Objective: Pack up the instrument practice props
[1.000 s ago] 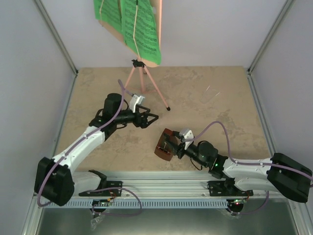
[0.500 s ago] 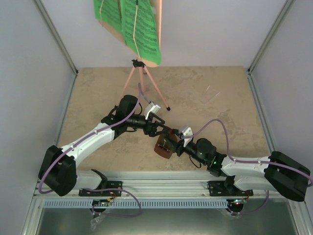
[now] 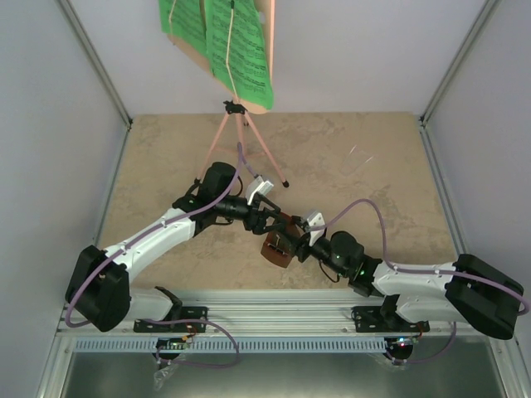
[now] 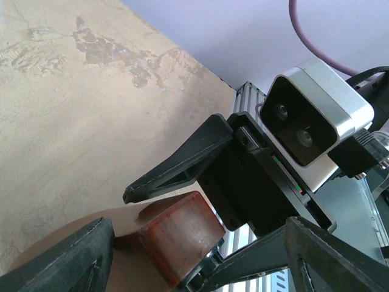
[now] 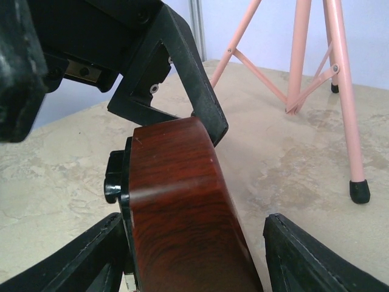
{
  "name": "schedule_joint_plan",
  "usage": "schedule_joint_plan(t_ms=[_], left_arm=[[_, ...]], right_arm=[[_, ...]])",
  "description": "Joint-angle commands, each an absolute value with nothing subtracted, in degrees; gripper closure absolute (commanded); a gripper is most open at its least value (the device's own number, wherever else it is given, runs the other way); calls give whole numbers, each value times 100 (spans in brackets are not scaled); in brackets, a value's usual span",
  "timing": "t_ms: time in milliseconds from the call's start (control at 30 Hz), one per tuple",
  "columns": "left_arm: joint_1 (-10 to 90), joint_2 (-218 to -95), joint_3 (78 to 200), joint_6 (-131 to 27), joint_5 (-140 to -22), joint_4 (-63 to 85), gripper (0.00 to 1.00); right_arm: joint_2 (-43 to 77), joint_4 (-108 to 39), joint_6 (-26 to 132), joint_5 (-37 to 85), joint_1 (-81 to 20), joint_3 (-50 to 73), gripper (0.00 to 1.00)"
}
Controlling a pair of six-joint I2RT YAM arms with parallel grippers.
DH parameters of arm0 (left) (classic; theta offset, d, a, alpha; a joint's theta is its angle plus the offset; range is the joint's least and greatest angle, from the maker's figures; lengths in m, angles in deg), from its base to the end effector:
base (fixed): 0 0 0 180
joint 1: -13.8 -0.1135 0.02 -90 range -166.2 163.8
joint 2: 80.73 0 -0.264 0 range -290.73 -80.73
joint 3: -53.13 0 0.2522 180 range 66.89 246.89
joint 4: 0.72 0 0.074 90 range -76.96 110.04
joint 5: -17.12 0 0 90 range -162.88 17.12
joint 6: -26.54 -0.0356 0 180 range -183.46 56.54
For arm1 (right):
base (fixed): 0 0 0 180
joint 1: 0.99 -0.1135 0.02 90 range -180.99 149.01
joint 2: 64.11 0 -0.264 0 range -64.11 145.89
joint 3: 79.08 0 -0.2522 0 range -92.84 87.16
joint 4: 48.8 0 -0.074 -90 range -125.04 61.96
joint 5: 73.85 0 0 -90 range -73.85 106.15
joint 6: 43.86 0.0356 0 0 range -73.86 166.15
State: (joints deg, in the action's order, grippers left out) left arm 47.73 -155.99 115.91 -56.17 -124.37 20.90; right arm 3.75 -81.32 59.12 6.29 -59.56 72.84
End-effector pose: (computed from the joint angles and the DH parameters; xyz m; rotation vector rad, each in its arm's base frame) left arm 0.2157 -0.1787 0.2604 1.0331 1.9701 -1.3753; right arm 0.1212 0.1867 0.1829 -0.5566 1.6682 0.7801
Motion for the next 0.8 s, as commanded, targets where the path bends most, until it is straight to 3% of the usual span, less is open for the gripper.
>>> schedule_joint_plan(t_ms=[0, 200, 367, 433, 767], left_arm=[[4853, -15639, 11730, -5725, -12608, 2210, 21], [4855, -15560, 11751, -5778, -12434, 2251, 20], [4854, -15297, 11727, -5878, -11787, 2331, 15], [4852, -15142, 11668, -5882, -11604, 2281, 13], [4852, -14593, 11458, -5838, -10837, 2064, 8]], right_arm=[[492, -7805, 5867, 352, -5850, 7184, 37], [464, -7701, 5827, 351, -5839, 7092, 30], [339, -7566, 5795, 424, -5838, 7087, 7], [189, -7458, 5778, 498, -5840, 7092, 3], [-1577, -6229, 5516, 809, -5830, 7056, 2]])
